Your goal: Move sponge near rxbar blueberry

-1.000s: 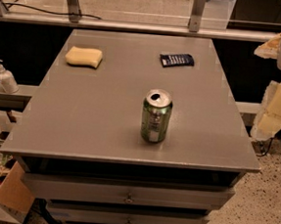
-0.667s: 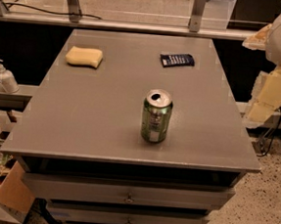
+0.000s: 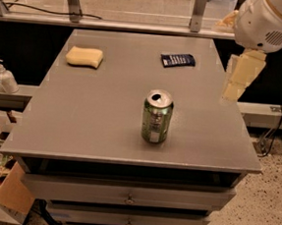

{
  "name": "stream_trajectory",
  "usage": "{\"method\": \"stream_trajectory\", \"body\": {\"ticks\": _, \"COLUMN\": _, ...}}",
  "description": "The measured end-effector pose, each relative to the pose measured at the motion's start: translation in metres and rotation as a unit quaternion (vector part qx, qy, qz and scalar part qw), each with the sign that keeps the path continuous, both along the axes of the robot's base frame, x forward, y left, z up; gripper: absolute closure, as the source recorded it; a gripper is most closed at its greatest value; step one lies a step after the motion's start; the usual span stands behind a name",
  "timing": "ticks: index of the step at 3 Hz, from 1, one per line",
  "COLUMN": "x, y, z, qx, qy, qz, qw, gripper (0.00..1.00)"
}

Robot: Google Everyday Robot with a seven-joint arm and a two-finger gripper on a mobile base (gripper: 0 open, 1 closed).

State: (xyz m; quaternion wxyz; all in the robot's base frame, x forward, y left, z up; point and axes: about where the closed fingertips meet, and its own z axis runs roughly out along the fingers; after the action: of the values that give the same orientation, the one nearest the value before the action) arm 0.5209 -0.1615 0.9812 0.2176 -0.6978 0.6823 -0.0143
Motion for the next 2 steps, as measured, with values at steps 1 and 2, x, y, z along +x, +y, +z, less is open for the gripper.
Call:
{"method": "stream_trajectory", "body": {"ticks": 1, "x": 0.018, "y": 0.022, "z": 0.003, "qx": 0.001, "qy": -0.013, "qz": 0.039, "qw": 0.9992, "gripper": 0.0}}
{"method": "stream_trajectory", "body": {"ticks": 2, "x": 0.029, "y": 0.065, "z": 0.015, "qx": 0.003, "qy": -0.033, "qz": 0.096, "qw": 0.9948, "gripper": 0.0}}
